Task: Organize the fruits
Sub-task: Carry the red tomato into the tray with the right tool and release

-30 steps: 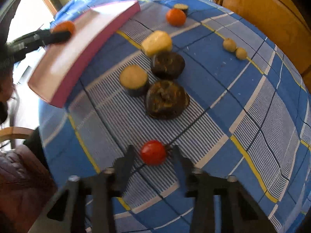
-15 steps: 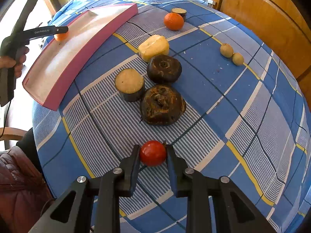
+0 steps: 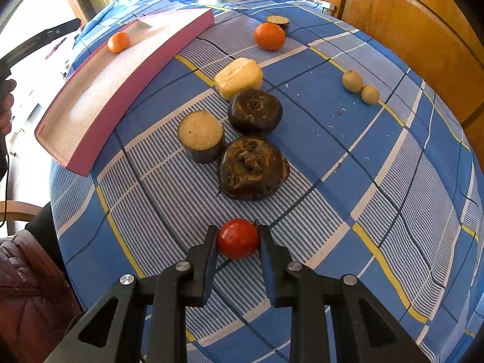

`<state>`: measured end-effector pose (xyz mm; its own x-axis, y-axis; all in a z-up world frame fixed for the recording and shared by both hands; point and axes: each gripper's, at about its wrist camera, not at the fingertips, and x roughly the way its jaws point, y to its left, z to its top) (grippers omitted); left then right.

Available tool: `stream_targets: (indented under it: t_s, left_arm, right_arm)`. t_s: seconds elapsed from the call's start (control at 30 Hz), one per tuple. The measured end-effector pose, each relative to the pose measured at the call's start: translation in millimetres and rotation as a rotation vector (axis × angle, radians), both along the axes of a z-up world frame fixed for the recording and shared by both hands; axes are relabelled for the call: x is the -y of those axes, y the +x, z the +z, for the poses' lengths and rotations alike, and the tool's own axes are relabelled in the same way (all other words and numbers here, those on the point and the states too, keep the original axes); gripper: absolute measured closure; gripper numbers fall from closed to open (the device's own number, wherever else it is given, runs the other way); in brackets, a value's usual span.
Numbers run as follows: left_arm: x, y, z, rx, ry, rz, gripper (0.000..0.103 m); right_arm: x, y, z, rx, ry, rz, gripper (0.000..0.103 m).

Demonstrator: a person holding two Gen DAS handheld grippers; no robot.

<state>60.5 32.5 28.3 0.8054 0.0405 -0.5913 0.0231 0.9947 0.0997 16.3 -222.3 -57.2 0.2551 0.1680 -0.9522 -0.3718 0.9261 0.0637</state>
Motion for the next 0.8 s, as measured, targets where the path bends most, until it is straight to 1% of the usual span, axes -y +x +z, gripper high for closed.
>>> stream_targets:
  t_s: [0.17,0.4,0.67,0.8]
  left_arm:
    - [6.0,-14.9,7.3,0.019,-0.015,-0.004,0.032]
    - [10.1,-22.7,7.9,0.012,-0.017,-0.011,0.029]
    - [14.4,-31.4,7.6,0.015,-0.013,-0.05,0.028]
    - [16.6,-36.6,9.7,0.027,-0.017,-0.077,0.027]
  right_arm:
    - [-1.9,-0.7,1.7,0.004,0.0,-0.001,0.077]
    - [-3.5,-2.8,6.0,0.012,0.011,0.002,0.077]
    - [-7.5,-6.5,27.2,0.051,0.108,-0.011,0.077]
    - [-17.3,-5.3,43.9,0.085,0.155,-0.022,0.077]
